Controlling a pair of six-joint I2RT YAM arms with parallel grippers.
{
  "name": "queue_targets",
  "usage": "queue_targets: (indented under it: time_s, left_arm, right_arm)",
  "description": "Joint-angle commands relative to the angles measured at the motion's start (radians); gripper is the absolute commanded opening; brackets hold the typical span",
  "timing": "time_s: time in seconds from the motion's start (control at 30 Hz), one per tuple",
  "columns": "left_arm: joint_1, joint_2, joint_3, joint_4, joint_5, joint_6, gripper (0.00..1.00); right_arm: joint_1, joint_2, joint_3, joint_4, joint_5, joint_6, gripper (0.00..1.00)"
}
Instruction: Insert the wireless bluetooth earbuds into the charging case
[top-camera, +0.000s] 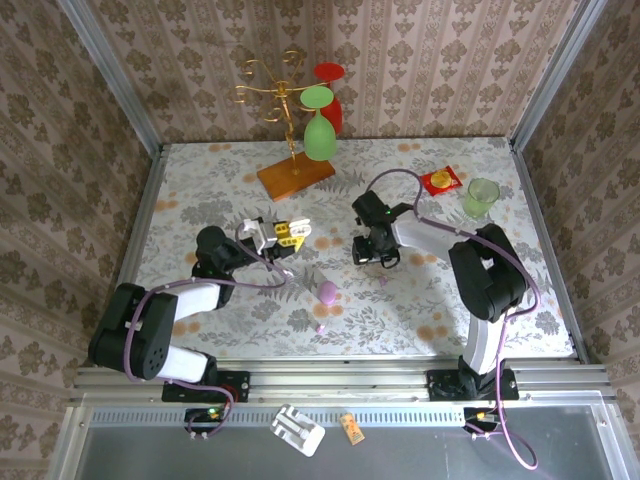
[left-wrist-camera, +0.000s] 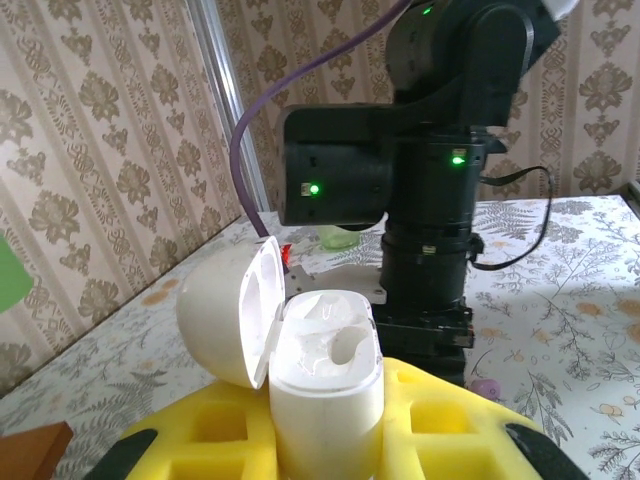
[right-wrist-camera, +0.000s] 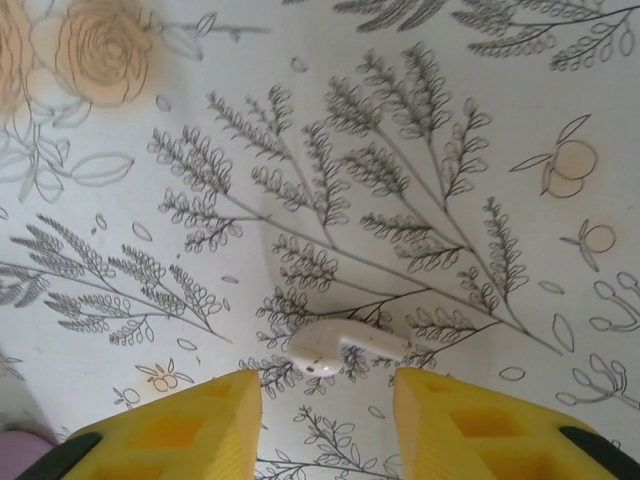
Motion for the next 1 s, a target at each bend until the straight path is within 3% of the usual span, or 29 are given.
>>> queue_targets:
  time_s: [0.0,0.1,0.27,0.53,0.87,0.97]
  left_arm:
    - [0.012,0.004,-0.008,0.07,0.004,-0.031,0.03]
    - [0.013,0.005,-0.009,0.071,0.006,-0.033,0.03]
    - [0.013,-0.004,-0.02,0.074,0.001,-0.035,0.02]
    - [0.013,-0.011,-0.023,0.063,-0.001,-0.028,0.02]
    - [0.014,-0.002,-0.018,0.069,0.001,-0.026,0.03]
    - [0.014,-0.007,-0.023,0.073,-0.003,-0.027,0.03]
  right_arm:
    - [0.011,0.019,0.051,-0.047,0.112,-0.047,0.44]
    - [0.011,0.054,0.073,-0.03,0.056,-0.067,0.51]
    - [0.011,0.117,0.114,-0.052,0.024,-0.087,0.53]
    - [0.013,0.122,0.086,-0.078,-0.025,-0.07,0.41]
    - [0.039,0.051,0.057,-0.138,-0.046,0.021,0.41]
    - [0.056,0.052,0.08,-0.157,0.027,0.002,0.42]
